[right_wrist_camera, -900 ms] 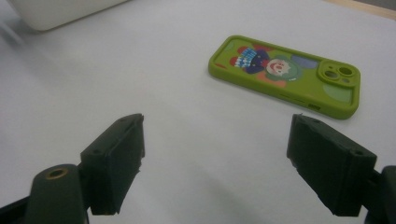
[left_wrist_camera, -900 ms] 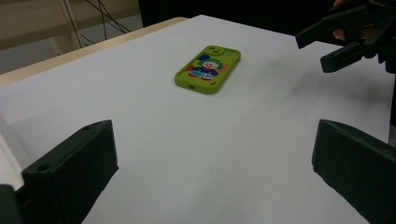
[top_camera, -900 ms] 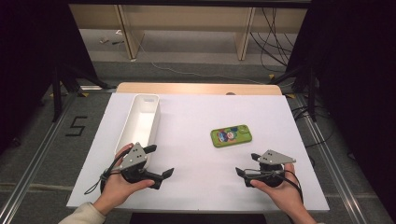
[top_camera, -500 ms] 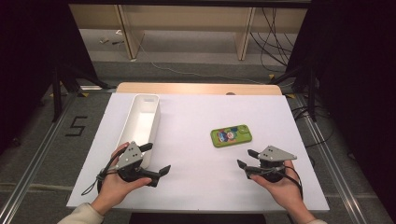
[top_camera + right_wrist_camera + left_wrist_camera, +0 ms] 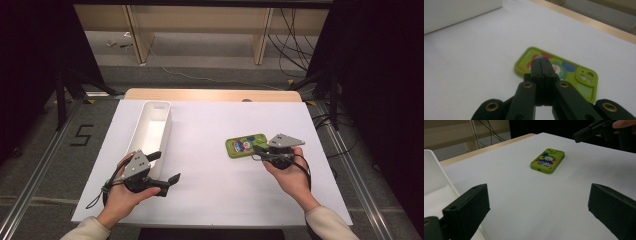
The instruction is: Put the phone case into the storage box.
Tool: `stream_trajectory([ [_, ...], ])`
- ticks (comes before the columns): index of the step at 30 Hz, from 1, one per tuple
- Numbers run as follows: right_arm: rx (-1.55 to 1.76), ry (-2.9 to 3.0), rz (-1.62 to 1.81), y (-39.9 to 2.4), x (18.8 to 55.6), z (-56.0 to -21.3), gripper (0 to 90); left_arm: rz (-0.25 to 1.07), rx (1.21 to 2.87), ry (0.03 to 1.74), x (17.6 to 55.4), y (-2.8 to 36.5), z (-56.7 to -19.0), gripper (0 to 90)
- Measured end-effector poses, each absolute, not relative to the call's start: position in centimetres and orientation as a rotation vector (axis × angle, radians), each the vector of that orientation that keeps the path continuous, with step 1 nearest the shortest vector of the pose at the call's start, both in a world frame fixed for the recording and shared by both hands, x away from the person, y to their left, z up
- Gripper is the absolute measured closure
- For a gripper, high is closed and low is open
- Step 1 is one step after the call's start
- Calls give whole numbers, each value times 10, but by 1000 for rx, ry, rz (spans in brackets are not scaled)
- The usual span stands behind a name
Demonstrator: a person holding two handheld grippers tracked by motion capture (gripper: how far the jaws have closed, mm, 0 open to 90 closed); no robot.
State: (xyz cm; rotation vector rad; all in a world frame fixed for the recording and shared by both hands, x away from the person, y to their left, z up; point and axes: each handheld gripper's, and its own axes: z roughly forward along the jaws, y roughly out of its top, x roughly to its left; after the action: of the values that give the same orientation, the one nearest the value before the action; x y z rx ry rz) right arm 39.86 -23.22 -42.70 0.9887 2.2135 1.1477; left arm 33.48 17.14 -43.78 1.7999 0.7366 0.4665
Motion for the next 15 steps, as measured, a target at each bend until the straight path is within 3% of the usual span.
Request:
stream_trajectory([
  [15, 1059, 2294, 1033, -180, 467, -445, 900, 456, 1793, 737, 334, 172, -439, 32],
])
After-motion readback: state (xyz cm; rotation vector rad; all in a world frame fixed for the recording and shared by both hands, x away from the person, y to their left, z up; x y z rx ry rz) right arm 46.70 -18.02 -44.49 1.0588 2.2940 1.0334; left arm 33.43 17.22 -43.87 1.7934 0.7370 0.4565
